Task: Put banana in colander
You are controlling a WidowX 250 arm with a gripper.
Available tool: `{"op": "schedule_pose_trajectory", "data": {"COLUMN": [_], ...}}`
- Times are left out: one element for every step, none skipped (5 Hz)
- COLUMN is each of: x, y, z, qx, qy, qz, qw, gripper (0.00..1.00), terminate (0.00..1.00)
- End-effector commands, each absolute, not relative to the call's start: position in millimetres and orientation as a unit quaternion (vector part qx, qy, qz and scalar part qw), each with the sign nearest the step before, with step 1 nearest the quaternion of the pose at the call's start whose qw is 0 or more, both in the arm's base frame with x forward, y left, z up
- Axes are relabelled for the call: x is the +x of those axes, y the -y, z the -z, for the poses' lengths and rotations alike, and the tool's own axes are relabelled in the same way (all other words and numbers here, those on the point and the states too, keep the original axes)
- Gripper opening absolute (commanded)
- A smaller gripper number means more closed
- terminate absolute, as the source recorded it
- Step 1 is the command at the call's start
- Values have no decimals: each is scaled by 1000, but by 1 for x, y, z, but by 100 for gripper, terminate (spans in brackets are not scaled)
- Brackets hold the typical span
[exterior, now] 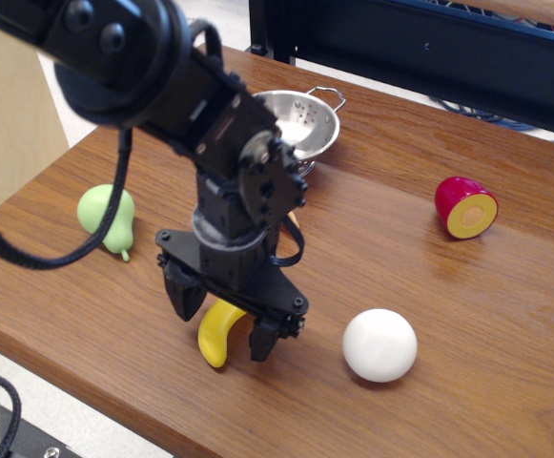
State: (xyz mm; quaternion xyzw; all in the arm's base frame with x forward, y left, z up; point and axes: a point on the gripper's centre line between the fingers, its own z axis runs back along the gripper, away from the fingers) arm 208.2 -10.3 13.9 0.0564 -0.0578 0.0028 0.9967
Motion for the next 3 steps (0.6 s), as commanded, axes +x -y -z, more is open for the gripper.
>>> {"op": "schedule_pose_trajectory", "data": {"x": [208,211,227], "y": [9,8,7], "z": [-10,-13,-35], "qx": [54,45,31], "qy": [63,61,75], "qz": [2,-8,-42], "qw": [997,997,996], "gripper": [0,0,0], "terminate": [0,0,0]}}
